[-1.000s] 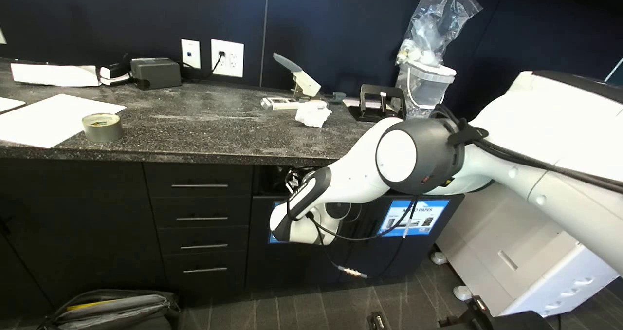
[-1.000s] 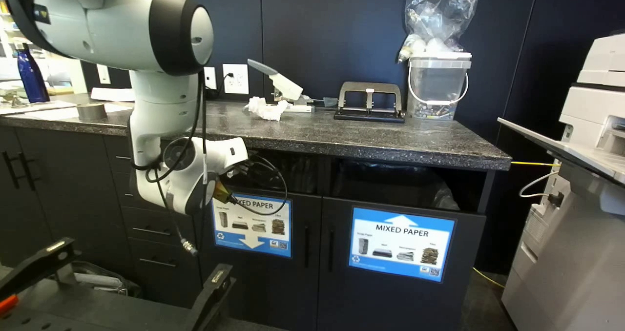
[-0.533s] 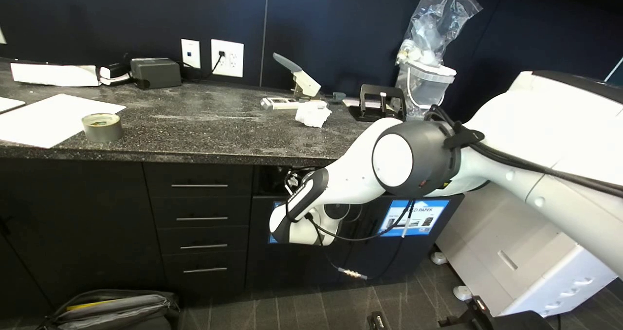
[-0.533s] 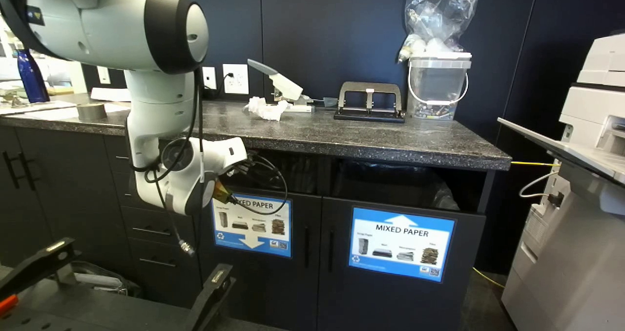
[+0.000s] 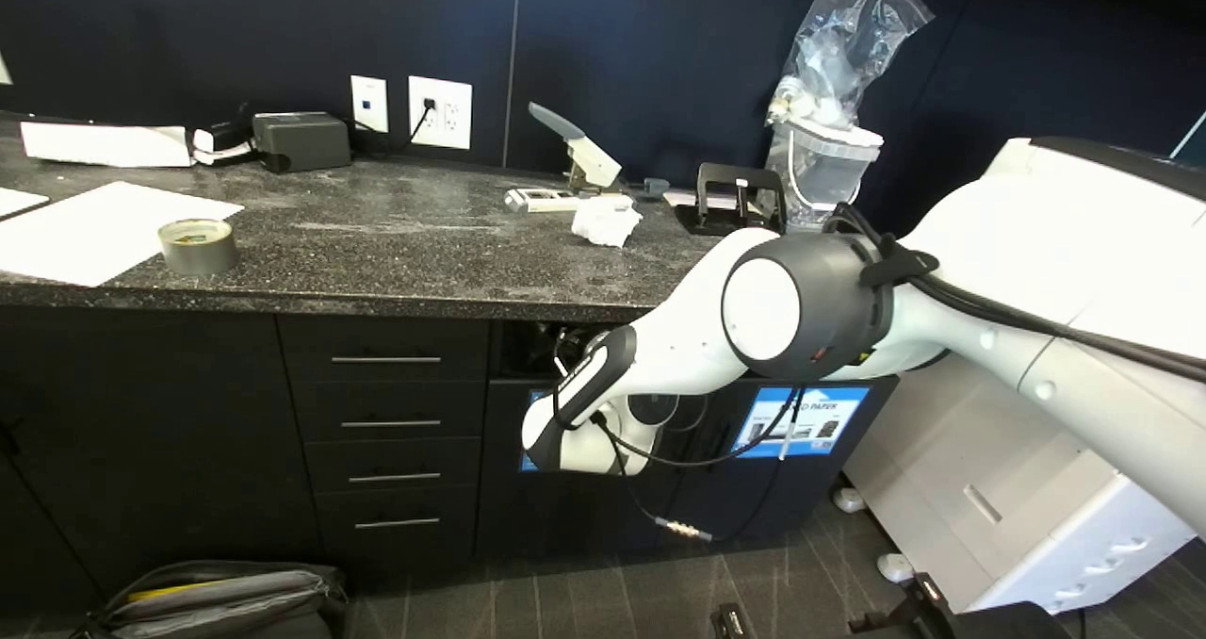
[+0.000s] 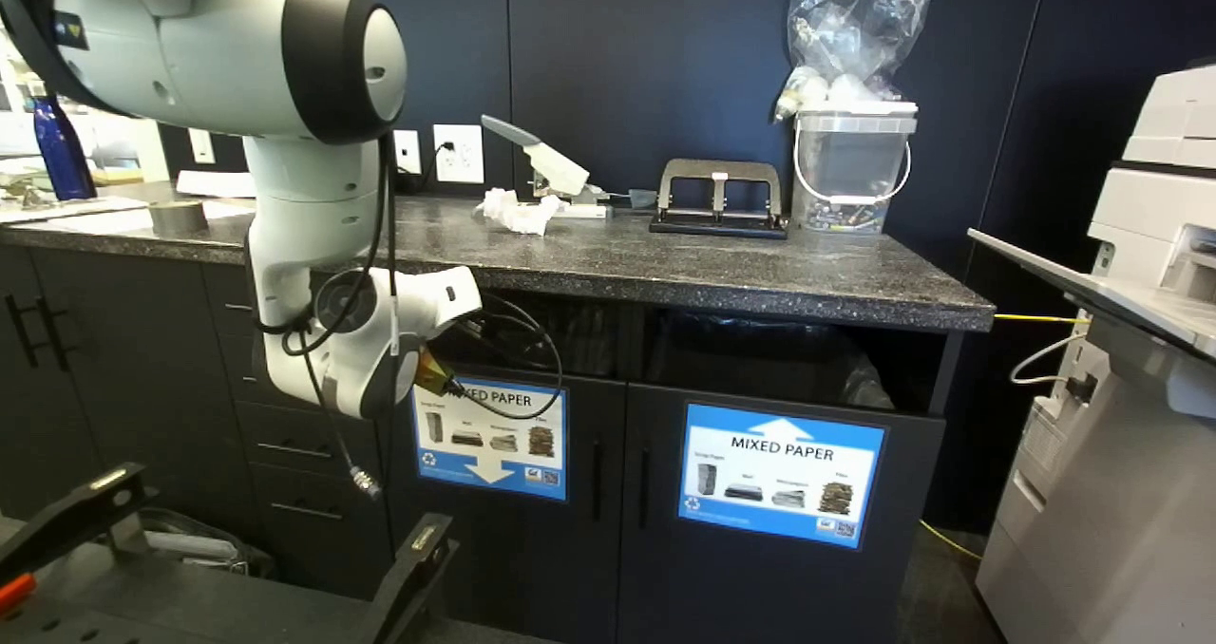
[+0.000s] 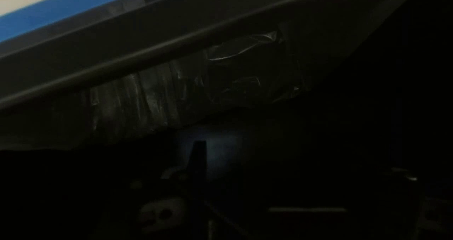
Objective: Put the tissues inside the rubbish bin.
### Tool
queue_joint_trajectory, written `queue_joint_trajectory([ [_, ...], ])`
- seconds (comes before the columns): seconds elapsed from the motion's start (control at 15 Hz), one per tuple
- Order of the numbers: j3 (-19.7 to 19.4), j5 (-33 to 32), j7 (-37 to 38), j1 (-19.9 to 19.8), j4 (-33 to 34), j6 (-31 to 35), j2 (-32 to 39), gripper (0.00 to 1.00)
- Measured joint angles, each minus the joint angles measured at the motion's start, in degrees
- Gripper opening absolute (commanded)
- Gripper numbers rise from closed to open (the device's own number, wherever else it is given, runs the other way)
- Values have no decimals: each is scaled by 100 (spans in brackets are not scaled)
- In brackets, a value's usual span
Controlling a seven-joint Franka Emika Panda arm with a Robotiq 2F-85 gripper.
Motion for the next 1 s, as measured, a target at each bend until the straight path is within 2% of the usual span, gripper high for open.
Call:
queue_joint_trajectory([
  [0.33,-60,-95,-372,-22,-20,-340,4,100],
  [0.6,-262,-267,-576,-51,-112,-491,-19,100],
  [0.8,-434,-271,-799,-51,-482,-492,-246,100],
  [1.0,-557,-284,-1125,-53,-1204,-727,-811,100],
])
